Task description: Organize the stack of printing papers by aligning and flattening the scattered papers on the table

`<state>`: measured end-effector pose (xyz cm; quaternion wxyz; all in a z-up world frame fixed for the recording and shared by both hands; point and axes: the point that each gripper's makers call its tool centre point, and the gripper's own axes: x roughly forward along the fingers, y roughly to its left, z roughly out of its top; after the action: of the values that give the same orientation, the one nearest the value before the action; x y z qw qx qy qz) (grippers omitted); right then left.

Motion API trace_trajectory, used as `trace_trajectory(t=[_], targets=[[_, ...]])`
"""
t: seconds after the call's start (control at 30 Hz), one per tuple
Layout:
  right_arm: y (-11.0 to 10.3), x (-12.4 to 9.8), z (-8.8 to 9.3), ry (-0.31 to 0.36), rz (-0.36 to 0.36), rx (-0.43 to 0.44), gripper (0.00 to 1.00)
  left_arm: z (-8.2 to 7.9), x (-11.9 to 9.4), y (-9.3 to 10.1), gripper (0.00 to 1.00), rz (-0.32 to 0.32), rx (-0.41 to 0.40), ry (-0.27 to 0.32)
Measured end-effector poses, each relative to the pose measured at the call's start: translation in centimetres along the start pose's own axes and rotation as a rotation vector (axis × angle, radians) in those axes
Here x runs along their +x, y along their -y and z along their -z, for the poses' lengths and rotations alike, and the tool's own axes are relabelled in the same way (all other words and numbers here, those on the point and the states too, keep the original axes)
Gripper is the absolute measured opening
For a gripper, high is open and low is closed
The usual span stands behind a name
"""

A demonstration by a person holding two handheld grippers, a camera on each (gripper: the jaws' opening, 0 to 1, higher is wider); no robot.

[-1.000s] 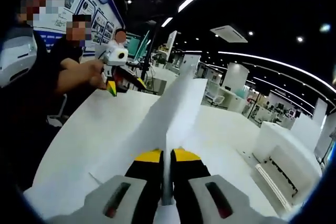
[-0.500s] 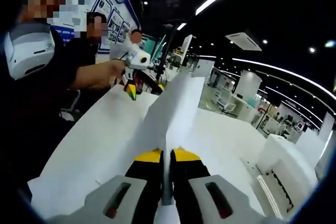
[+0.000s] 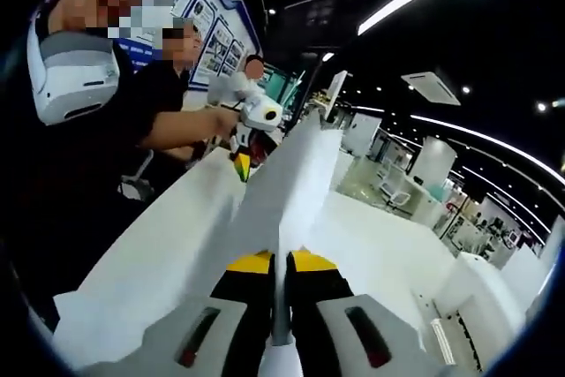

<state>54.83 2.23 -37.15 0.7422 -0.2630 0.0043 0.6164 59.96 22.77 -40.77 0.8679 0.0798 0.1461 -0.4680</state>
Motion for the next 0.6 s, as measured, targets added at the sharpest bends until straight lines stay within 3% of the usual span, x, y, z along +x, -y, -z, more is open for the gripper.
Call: trace_trajectory(t=[0.1,0.3,0.47,0.6], targets=[[-0.3,0.2,-0.1,0.002,-0.012,-0.008,0.03,0.0,0.5,0.7,0.70,0.049,-0.025,-0.005],[-0.1,0.3,0.4,-0.006,-0.014,-0.005,0.03,0.6,0.9,2.5,0.25,0.137,-0.023,-0.037],[0.2,0.1,0.9,-0.008,-0.007,0.009,0.03,0.4,0.8,3.4,0.08,0.184,-0.017,-0.028],[0.7,-0.1,1.1,-0.008,0.014,0.012,0.08,0.1,0.6,3.8,0.06,0.208,-0.017,-0.018]])
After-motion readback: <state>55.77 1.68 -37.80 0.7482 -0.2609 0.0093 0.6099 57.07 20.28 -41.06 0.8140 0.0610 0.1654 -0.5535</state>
